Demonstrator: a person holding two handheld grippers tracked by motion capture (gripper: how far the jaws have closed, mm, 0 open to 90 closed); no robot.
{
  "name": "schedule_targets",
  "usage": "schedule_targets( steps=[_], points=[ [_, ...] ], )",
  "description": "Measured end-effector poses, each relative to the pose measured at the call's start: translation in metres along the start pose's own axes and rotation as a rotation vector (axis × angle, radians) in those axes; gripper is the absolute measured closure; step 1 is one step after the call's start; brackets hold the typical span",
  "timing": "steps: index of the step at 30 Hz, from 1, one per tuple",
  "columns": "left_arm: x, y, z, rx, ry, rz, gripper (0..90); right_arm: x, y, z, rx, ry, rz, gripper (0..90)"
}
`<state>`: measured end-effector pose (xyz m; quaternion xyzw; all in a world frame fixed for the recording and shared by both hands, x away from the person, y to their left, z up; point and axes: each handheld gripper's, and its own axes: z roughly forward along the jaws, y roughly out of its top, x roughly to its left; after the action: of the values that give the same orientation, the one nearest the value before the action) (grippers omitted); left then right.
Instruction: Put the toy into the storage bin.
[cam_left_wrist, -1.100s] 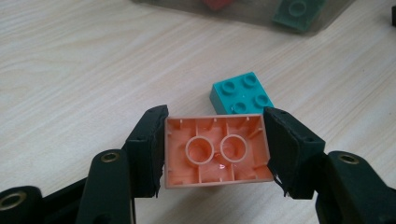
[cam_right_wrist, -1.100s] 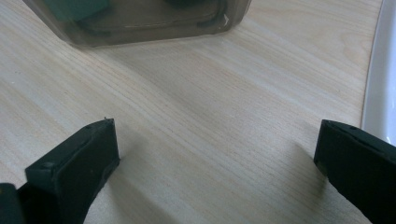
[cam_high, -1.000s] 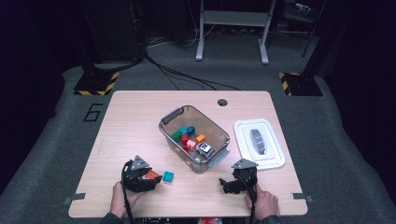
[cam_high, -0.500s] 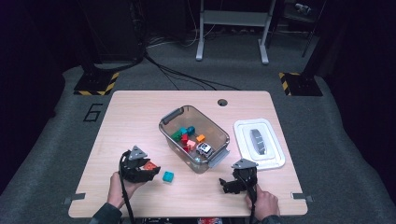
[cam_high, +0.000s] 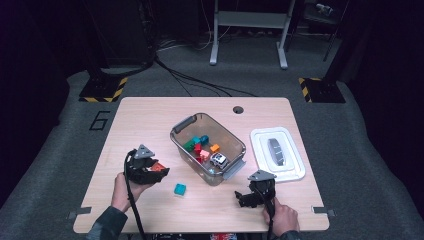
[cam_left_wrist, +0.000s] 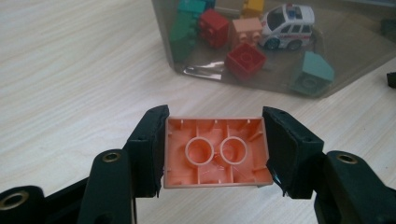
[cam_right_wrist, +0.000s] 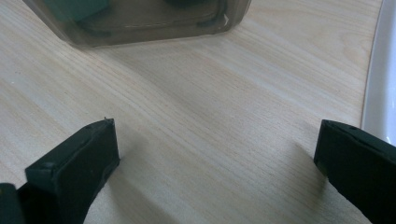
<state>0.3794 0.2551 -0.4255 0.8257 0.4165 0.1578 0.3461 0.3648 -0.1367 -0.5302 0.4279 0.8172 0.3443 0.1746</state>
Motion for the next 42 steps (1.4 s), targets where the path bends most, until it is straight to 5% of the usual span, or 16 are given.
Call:
schedule_targets(
  steps=[21,42],
  points=[
    [0.006,0.052,-0.023,-0.046,0.030,0.062,43.6,0.000,0.000,0.000,0.000,0.000,0.000,0.0],
    [-0.005,0.104,-0.016,-0.085,0.027,0.111,43.6,0.000,0.000,0.000,0.000,0.000,0.000,0.0]
  ],
)
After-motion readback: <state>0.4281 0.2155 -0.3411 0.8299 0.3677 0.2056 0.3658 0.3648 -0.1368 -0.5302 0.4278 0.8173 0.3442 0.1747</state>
